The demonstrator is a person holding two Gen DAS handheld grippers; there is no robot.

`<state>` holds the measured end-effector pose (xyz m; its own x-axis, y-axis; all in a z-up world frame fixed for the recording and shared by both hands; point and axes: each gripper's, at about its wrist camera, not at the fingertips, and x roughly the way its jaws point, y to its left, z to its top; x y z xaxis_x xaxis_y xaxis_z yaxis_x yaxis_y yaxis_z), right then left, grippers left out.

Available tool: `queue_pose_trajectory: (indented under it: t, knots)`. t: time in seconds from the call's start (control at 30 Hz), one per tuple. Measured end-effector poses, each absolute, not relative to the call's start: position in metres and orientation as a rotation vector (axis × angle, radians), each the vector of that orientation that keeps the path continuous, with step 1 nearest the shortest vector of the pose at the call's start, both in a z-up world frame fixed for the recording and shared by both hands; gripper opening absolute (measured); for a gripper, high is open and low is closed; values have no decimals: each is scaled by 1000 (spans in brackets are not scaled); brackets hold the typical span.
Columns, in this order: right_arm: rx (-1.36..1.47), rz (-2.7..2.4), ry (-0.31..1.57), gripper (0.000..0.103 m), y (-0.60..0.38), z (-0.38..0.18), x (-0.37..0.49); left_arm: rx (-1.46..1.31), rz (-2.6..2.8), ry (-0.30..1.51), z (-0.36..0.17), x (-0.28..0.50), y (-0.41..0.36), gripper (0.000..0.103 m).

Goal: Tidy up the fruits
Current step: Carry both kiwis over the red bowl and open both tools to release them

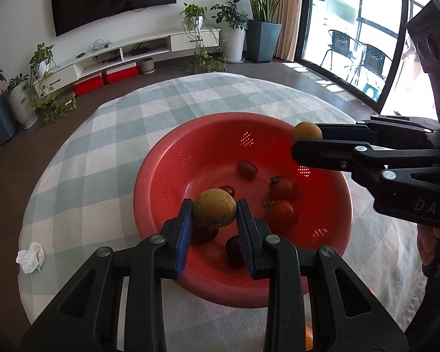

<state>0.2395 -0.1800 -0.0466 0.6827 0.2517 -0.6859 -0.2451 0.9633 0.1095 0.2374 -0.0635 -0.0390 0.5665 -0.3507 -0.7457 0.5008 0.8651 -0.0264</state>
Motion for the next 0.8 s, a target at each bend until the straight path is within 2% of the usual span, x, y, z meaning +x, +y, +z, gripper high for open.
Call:
queue_pose_trajectory:
  t: [0.3, 0.8]
  knots:
    - [-85, 261, 858, 31, -165, -86, 266, 218, -504, 847, -63, 254, -75, 28]
    - [-130, 217, 889, 32, -167, -97, 275, 212, -494, 817, -68, 259, -78, 28]
